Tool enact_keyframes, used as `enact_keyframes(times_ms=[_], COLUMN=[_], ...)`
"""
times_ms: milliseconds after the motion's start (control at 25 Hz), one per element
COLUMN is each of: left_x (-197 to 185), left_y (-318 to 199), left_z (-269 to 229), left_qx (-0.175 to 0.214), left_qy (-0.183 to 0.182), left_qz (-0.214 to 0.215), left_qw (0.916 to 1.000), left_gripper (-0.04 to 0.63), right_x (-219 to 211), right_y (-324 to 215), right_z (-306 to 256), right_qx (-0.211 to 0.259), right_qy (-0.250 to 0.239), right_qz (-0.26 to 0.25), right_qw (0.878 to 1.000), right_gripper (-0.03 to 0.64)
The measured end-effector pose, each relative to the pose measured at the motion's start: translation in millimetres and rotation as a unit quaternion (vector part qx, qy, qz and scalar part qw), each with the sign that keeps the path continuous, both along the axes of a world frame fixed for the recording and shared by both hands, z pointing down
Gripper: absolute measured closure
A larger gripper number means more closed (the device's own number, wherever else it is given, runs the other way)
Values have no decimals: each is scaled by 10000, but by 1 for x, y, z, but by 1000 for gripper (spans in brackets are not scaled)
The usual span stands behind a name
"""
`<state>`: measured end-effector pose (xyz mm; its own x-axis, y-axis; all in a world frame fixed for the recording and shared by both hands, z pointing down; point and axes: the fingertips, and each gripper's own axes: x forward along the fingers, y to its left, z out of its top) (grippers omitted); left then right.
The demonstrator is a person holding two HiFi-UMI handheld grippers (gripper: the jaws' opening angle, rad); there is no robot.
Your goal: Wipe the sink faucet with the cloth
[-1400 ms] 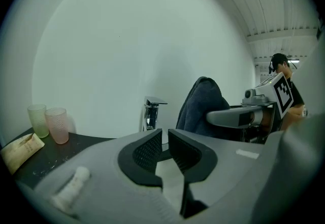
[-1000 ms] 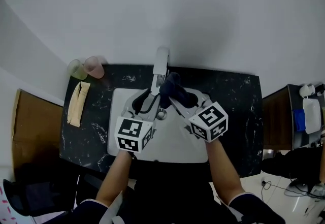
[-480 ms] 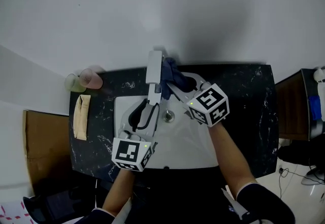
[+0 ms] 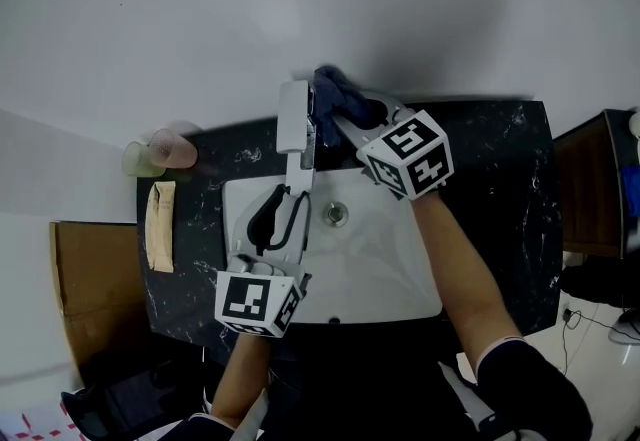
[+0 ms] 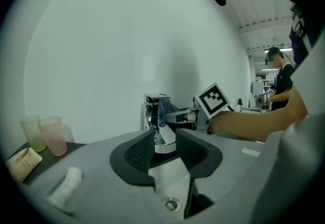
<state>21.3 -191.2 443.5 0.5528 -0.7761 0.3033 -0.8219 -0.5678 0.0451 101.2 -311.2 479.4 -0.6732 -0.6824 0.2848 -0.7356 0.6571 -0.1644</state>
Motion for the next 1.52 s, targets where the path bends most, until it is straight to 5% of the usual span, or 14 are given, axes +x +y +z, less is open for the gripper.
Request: enact_keyframes(times_ms=[400, 1080, 1240, 1520], left_x=[3, 6, 6, 6], left_y=[-2, -5, -5, -5], left_z=[3, 6, 7, 6], left_qx=[-344, -1067, -1146, -1097], left_qy=[-146, -554, -608, -592], left_qz=[-27, -42, -47, -59], left_qw=[9993, 9927, 9915, 9922], left_gripper=[462, 460, 460, 460], right_x=[-9, -17, -14, -11], right_y=[4, 25, 13, -5], right_z=[45, -63, -47, 18], right_qx=[-886, 362, 190, -442], right_qy=[620, 221, 75, 491], right_qz=[-324, -691, -535, -375], right_qw=[9936, 9967, 9984, 9971], right_gripper=[541, 543, 543, 543])
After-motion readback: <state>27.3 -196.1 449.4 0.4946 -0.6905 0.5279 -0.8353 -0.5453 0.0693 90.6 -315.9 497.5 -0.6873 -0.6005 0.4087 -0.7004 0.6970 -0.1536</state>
